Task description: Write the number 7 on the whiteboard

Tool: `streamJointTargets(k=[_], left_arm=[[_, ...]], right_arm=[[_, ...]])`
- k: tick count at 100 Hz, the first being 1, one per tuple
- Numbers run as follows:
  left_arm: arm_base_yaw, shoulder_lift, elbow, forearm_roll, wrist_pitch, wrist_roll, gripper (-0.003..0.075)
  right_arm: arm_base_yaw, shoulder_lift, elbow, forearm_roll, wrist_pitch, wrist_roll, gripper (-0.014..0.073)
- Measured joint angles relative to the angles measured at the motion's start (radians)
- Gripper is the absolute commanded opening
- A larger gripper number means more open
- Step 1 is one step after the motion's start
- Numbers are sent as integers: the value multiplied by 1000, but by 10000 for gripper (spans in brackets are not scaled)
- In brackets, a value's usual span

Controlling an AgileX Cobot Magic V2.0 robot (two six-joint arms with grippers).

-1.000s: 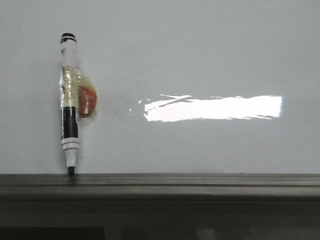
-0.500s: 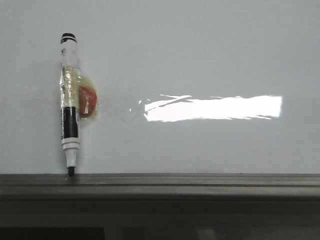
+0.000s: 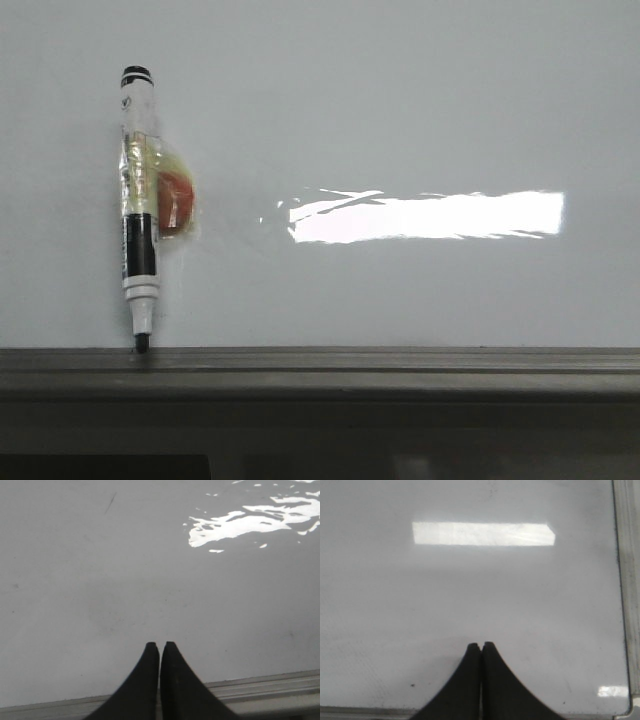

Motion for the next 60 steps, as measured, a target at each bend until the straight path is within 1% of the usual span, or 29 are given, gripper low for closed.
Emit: streamJointTargets(k=[18,23,38,44,50,60], left_arm=[[0,0,0,0,-10,0,-20],[0,0,0,-41,-26,0,-20],[0,0,0,-200,-136,0,-20],[0,0,0,-229,-166,0,-20],[0,0,0,-241,-200,0,-20],[0,0,0,-248,-271,0,-20]], right_arm=[[0,0,0,-6,-2,0,-64],[0,0,0,-8,-4,0,-64],[0,0,0,-13,-30,0,-64],[0,0,0,-5,-63,0,-64],[0,0,0,42,-111,0,-64],[0,0,0,94,-230,0,-64]])
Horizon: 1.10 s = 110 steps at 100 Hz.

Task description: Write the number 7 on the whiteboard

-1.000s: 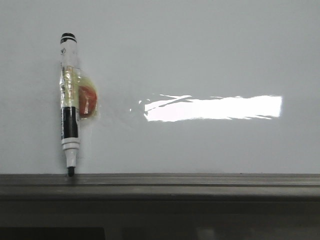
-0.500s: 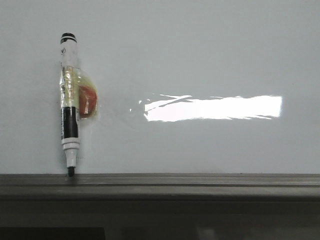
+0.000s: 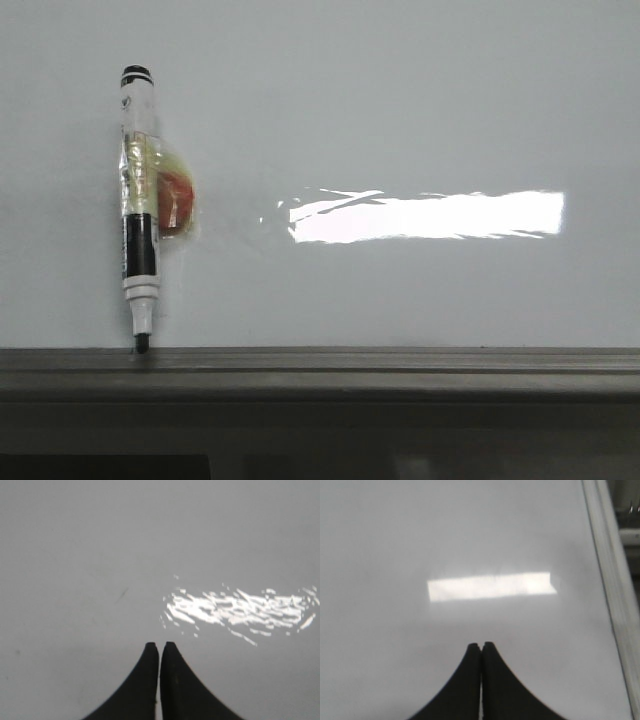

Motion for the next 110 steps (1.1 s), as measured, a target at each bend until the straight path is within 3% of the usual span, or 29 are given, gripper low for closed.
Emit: streamJointTargets(k=[16,33,47,58,77,102,110], left_arm=[[0,0,0,-6,-126,0,-20],[0,0,0,-7,-168,0,-20],[0,0,-11,-7,-142,0,-20],[0,4,-93,4,20,0,-20],[0,119,-268,8,248,0,-20],[0,224,-321,6,292,0,-18],[0,240,-323,0,275,0,32]], right_arm=[[0,0,0,57,-199,0,-64],[0,0,0,74,-243,5,-64],[0,0,-14,75,-95,20,-64],[0,0,-80,82,83,21,-64],[0,92,-221,86,252,21,-64],[0,194,-277,86,297,21,-64],[0,194,-277,86,297,21,-64]])
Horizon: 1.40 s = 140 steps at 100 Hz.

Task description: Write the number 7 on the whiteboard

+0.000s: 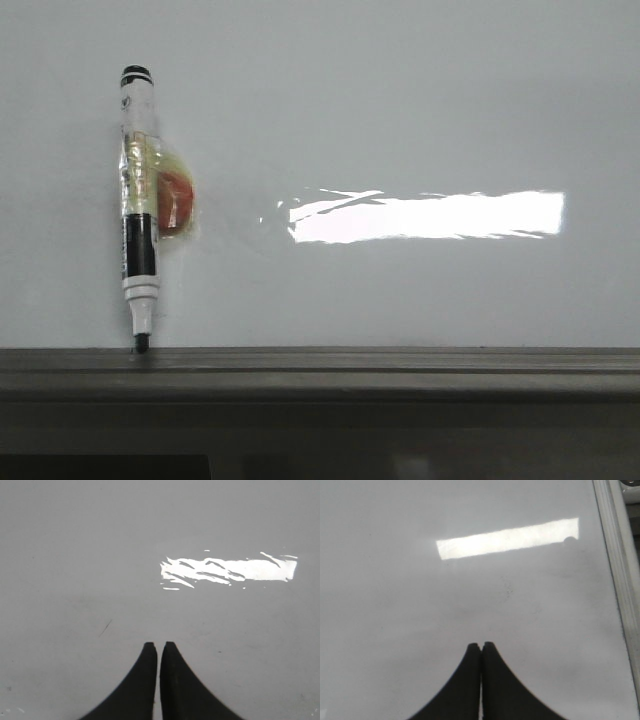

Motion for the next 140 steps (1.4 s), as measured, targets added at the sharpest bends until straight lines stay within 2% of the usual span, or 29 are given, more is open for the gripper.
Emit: streamJointTargets(k=[4,16,23,49,65,77,95,110,124,140], left_arm=[[0,6,1,0,-17,0,81],[0,27,1,-1,-70,0,324],[0,46,1,-3,-109,0,393],[0,150,11,-7,-337,0,368],[-45,189,11,-6,-357,0,368],[-174,233,11,-6,-358,0,368],[-459,331,11,-22,-401,0,368],[-664,421,11,-120,-429,0,369],[-777,498,11,-207,-440,0,403],[-852,567,11,-279,-490,-2,443]], right_arm=[[0,0,0,0,0,2,-64],[2,0,0,0,0,2,-64],[2,0,0,0,0,2,-64],[2,0,11,2,0,2,-64],[2,0,12,2,-6,2,-64],[2,0,13,2,-10,2,-64],[2,0,13,2,-11,2,-64],[2,0,13,2,-12,2,-64],[2,0,13,2,-12,2,-64],[2,0,13,2,-12,2,-64]])
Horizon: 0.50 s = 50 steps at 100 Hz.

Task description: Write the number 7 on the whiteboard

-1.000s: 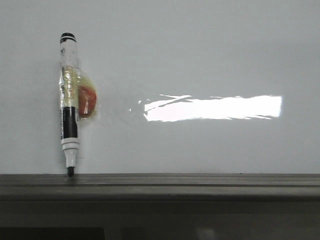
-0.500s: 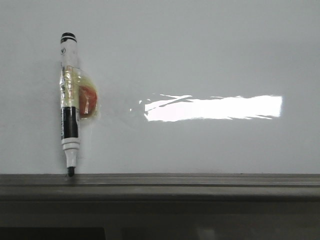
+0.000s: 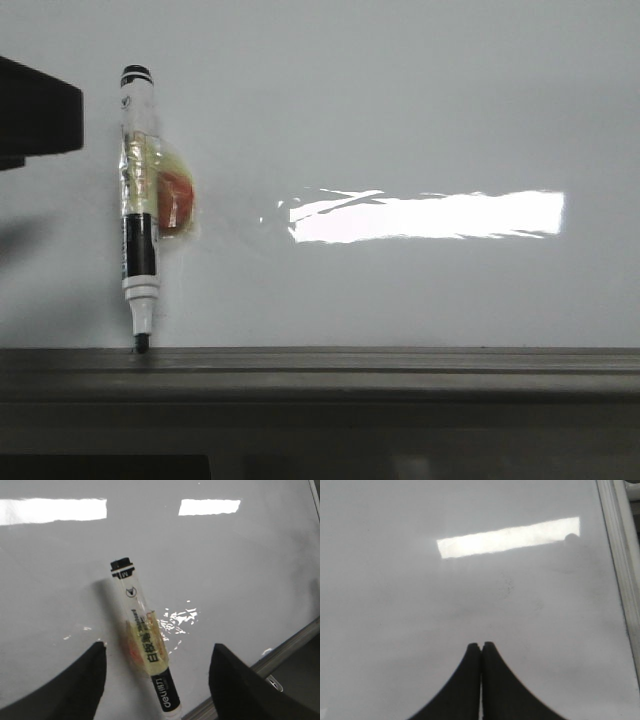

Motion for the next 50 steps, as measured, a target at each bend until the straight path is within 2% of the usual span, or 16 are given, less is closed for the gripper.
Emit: streamJointTargets(k=[19,50], left_arm=[[-55,90,0,-37,-26,-1,443],[-58,177,-2,-69,-52,-4,440]], right_arm=[[0,0,0,0,0,0,-64],[42,0,0,3,0,0,-64]])
